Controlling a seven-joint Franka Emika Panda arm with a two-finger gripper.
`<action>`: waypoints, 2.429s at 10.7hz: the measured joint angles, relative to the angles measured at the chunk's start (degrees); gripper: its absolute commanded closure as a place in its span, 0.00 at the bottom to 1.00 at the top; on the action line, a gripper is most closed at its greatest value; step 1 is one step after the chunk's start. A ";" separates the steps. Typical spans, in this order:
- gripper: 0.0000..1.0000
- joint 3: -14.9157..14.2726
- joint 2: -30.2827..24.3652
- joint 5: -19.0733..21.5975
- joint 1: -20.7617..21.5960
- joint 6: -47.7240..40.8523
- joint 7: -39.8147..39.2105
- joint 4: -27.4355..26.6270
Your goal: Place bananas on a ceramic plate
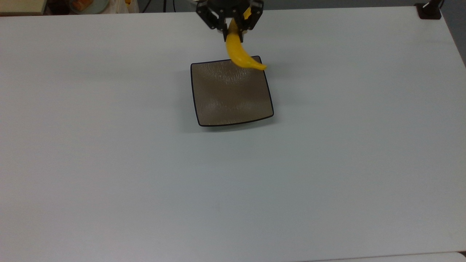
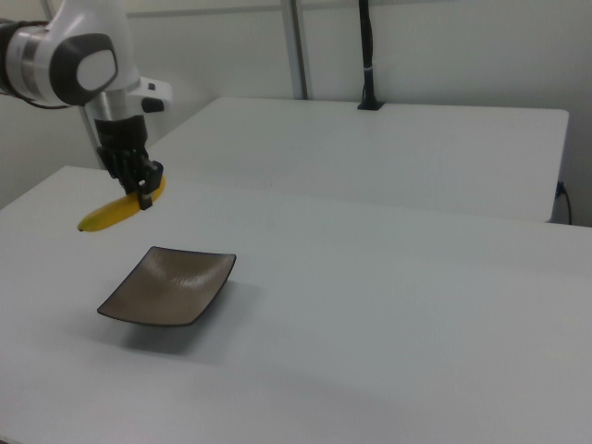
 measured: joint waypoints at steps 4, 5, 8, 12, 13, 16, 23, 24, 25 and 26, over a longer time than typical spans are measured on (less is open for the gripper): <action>0.90 -1.53 4.09 0.02 0.01 6.44 5.69 -4.49; 0.90 -1.56 4.99 0.02 0.00 8.17 6.68 -5.82; 0.90 -1.90 6.18 0.02 0.00 13.27 10.15 -10.30; 0.84 -1.91 8.54 1.14 0.02 20.56 12.23 -14.67; 0.72 -1.91 8.94 1.33 0.09 21.06 12.24 -15.02; 0.19 -1.91 9.15 1.44 0.12 21.25 12.37 -15.19; 0.00 -1.86 6.61 1.16 0.34 12.99 12.36 -11.09; 0.00 -1.86 4.97 0.70 0.33 9.12 12.33 -8.27; 0.00 -1.86 3.32 0.50 0.33 5.96 12.33 -5.80; 0.00 -1.86 1.65 0.44 0.34 2.38 12.32 -2.92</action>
